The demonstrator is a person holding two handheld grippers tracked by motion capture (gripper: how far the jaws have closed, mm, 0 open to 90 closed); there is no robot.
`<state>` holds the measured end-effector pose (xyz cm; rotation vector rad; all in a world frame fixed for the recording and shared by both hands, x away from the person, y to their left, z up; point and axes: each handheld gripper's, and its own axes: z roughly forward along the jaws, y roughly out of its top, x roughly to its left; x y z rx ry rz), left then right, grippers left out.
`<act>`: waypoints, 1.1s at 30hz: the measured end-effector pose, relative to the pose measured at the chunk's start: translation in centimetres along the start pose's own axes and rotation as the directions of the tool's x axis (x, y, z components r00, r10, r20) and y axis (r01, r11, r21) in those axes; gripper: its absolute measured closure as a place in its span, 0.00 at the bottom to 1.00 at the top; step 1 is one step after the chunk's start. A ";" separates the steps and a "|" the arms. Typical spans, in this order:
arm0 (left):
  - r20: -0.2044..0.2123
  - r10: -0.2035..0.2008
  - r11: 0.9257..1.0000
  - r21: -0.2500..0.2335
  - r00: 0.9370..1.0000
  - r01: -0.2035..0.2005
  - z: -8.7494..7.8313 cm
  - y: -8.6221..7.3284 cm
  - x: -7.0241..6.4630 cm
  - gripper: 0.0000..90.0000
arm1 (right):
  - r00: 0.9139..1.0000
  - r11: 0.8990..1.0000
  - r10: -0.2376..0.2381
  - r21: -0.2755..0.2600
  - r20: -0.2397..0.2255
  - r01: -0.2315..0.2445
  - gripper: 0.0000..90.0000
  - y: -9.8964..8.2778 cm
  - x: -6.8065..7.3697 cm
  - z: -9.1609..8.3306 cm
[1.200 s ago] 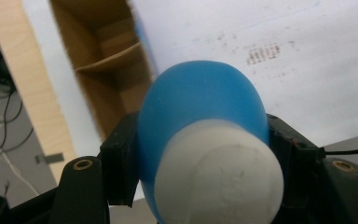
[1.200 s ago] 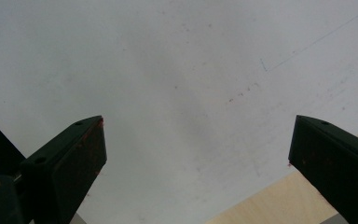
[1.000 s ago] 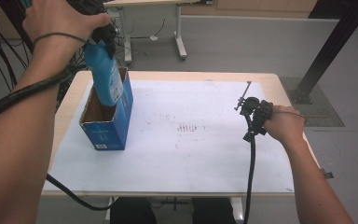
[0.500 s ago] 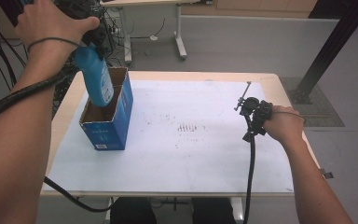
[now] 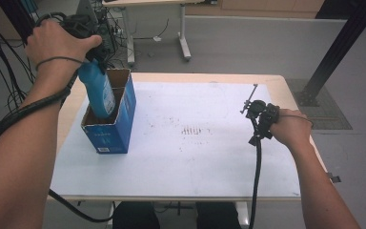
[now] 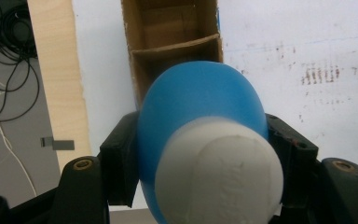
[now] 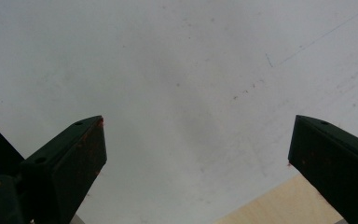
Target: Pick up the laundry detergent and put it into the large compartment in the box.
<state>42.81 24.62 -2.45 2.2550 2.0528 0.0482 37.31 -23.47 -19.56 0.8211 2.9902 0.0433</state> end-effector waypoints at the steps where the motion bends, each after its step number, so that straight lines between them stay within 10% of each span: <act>1: 0.000 0.005 1.000 0.007 1.000 -0.005 0.4 0.1 0.0 0.42 | 1.000 1.000 -0.001 -0.002 -0.001 0.001 0.04 0.0 0.0 0.0; 33: 0.020 -0.002 0.999 0.044 1.000 0.001 9.0 -0.5 1.2 0.42 | 1.000 1.000 0.001 0.001 -0.002 -0.001 0.05 0.0 0.2 0.4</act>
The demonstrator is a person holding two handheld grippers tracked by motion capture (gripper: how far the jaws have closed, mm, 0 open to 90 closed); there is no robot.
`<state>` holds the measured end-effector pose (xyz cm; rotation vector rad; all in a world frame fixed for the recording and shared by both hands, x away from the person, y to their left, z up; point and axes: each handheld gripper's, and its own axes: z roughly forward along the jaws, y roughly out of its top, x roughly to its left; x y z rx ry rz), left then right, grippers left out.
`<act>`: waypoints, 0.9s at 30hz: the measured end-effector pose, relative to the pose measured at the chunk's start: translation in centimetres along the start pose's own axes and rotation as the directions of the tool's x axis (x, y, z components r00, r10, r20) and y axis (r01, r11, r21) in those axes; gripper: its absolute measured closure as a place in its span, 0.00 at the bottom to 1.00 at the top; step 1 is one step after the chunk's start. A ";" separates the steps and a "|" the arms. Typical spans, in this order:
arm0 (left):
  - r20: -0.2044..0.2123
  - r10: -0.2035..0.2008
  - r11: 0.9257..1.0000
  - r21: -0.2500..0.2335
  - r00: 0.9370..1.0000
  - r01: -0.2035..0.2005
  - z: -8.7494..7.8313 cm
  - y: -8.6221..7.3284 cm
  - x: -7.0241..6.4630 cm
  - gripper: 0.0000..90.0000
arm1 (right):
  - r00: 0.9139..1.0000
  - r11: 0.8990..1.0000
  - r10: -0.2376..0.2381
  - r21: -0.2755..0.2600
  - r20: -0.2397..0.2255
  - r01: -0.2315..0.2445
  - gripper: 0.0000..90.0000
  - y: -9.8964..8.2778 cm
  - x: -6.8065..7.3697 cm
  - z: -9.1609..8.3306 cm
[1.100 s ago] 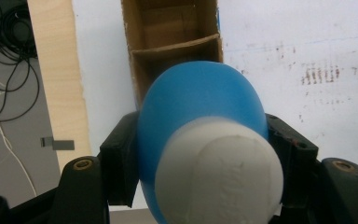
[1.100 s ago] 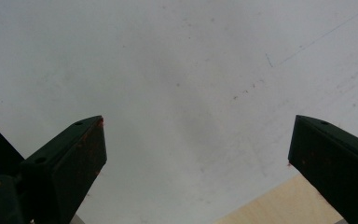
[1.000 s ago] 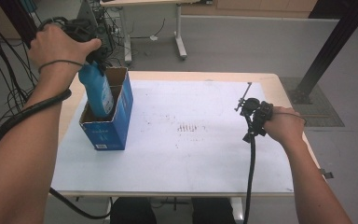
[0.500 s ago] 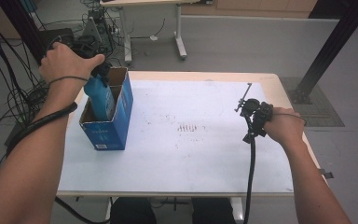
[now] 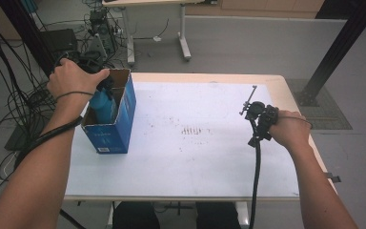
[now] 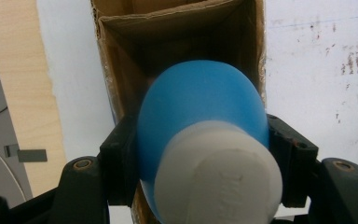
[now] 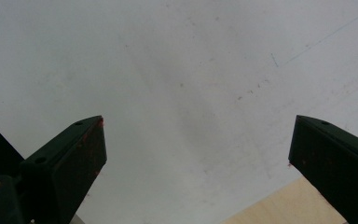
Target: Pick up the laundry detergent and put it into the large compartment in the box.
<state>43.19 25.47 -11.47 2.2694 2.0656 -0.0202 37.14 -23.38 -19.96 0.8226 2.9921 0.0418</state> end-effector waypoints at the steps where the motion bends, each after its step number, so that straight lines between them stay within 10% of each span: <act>1: -0.003 0.002 1.000 0.001 1.000 -0.002 0.2 0.0 -0.1 0.42 | 1.000 1.000 0.003 0.002 0.002 -0.003 0.04 0.0 0.0 0.0; 27: 0.004 0.002 0.999 0.039 1.000 -0.002 3.5 0.2 0.1 0.42 | 1.000 1.000 0.009 0.008 0.009 -0.009 0.04 -0.2 0.2 -0.3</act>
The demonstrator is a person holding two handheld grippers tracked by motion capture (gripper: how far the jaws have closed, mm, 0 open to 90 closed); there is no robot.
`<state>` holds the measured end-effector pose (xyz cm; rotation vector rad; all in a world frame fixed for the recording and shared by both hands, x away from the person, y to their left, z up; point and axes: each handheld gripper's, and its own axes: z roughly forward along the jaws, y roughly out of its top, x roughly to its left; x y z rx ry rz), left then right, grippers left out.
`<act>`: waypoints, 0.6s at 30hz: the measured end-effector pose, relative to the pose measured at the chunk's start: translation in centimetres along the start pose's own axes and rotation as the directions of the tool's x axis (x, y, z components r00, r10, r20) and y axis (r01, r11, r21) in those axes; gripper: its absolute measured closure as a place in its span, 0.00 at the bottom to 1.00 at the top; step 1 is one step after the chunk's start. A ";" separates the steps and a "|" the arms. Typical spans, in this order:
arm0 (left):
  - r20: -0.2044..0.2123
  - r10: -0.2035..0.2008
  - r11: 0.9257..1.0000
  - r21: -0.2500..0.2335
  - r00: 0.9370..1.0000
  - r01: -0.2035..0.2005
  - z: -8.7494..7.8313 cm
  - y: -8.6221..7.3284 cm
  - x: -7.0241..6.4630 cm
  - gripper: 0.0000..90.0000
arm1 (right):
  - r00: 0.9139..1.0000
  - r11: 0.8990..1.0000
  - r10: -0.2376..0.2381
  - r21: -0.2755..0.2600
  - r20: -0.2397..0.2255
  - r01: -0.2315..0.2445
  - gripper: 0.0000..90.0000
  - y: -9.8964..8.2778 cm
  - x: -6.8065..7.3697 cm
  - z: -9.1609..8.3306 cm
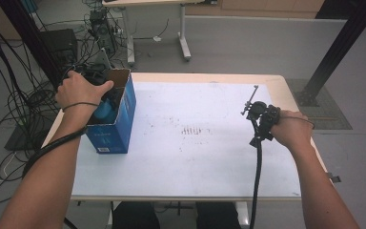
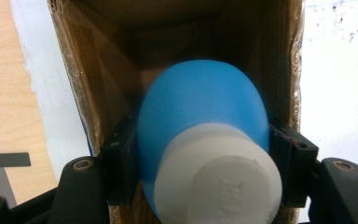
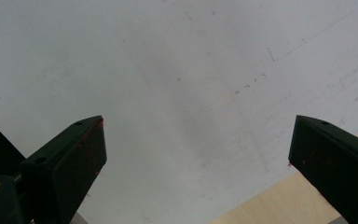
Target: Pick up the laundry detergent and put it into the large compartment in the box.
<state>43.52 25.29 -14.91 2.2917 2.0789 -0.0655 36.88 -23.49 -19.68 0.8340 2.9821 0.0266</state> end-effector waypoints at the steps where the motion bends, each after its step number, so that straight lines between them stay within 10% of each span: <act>1: -0.002 0.001 1.000 0.000 1.000 -0.001 0.1 0.0 0.0 0.42 | 1.000 1.000 -0.004 0.000 -0.001 0.004 0.05 0.0 0.0 0.0; 18: 0.003 0.014 1.000 0.012 1.000 -0.014 1.1 0.1 0.3 0.42 | 1.000 1.000 -0.005 0.006 0.003 0.005 0.04 0.0 0.0 0.0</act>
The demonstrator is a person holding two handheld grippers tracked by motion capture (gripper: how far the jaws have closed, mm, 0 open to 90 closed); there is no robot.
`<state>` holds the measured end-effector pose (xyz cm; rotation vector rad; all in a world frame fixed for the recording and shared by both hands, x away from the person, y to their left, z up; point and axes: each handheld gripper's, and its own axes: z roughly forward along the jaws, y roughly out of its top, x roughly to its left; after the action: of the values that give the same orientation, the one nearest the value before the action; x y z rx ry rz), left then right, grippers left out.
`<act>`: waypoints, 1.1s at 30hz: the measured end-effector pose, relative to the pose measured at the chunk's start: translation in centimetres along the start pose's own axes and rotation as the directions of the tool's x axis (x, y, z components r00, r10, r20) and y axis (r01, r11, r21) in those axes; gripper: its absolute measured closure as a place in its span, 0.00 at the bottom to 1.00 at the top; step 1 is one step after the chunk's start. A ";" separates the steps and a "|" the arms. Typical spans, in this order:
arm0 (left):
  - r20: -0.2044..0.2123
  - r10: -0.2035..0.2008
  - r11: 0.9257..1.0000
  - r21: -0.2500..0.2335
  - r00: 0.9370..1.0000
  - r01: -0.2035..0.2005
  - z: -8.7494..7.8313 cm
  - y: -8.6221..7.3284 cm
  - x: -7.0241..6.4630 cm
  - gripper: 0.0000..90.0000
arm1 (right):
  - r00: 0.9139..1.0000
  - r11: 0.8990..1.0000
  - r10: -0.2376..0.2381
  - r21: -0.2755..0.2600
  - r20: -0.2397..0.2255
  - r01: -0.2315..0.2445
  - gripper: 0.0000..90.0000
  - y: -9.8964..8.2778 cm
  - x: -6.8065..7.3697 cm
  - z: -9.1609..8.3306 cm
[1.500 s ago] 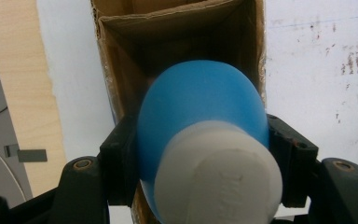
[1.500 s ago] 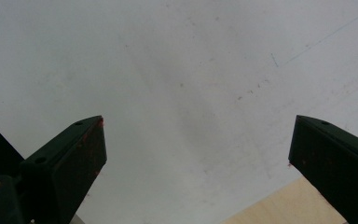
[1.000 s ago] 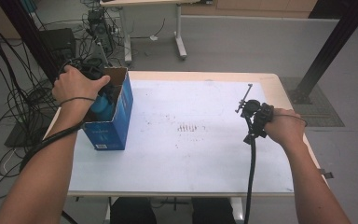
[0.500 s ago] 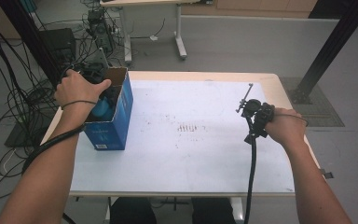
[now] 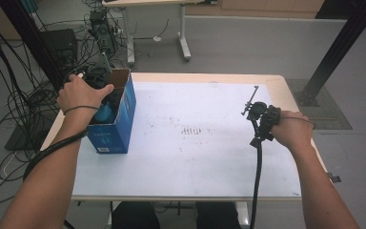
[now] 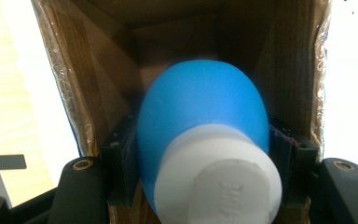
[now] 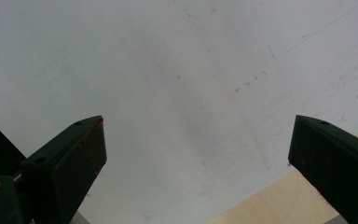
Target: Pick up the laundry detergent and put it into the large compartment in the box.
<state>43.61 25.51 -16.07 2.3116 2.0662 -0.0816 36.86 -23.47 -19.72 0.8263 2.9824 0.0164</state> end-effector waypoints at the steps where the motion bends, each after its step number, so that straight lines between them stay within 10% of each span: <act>1: 0.002 0.000 1.000 -0.003 1.000 0.000 0.0 -0.1 0.0 0.42 | 1.000 1.000 0.008 -0.006 -0.003 -0.008 0.04 -0.1 0.0 0.0; 33: -0.003 0.004 1.000 -0.003 1.000 -0.004 0.2 0.1 -0.1 0.42 | 1.000 1.000 0.006 -0.004 -0.004 -0.006 0.04 0.0 0.1 0.3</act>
<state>43.70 25.36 -16.25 2.3157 2.0616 -0.0744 36.79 -23.47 -20.02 0.8354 2.9826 0.0239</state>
